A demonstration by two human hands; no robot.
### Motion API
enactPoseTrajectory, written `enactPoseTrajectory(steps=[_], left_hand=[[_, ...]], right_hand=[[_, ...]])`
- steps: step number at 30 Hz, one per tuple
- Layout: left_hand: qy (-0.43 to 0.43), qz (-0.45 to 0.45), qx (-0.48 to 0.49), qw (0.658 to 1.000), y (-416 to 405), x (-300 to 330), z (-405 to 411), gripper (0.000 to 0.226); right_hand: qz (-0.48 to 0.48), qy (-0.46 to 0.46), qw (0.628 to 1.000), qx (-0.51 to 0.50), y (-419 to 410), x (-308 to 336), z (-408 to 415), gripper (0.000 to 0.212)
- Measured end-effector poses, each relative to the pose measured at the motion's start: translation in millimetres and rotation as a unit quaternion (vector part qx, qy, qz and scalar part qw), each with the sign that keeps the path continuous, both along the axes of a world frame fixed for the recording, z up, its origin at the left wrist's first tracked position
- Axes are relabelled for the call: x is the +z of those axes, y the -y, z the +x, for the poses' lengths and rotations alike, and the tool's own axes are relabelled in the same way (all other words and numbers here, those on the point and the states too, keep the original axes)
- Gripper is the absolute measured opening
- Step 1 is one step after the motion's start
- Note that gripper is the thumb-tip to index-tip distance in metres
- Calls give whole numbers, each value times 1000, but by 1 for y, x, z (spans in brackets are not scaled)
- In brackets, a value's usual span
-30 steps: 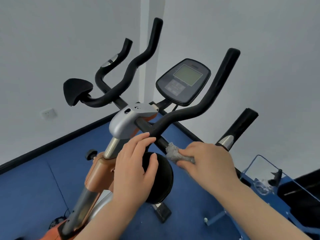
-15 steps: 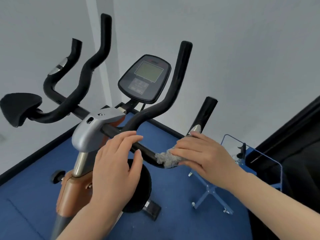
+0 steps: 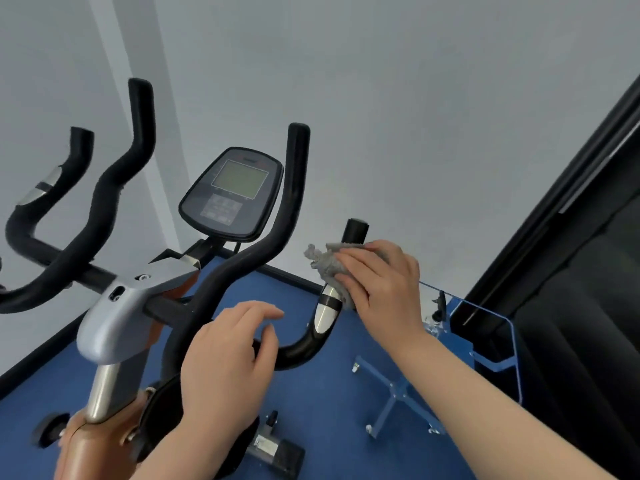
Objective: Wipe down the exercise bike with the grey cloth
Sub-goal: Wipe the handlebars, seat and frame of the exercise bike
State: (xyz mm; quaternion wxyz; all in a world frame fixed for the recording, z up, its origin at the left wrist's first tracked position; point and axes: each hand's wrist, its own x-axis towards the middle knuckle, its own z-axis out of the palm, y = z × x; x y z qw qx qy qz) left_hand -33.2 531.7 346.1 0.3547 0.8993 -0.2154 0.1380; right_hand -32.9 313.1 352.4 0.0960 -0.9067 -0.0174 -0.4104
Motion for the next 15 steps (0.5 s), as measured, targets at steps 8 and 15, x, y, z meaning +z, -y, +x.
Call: enactPoseTrajectory(steps=[8,15], left_hand=[[-2,5,7,1000,1,1,-1,20],[4,16,30,999,0,-2,-1,20]], right_hand=[[-60,-12,995,74,12,14,8,18],[-11,19,999,26,23,46,37,18]])
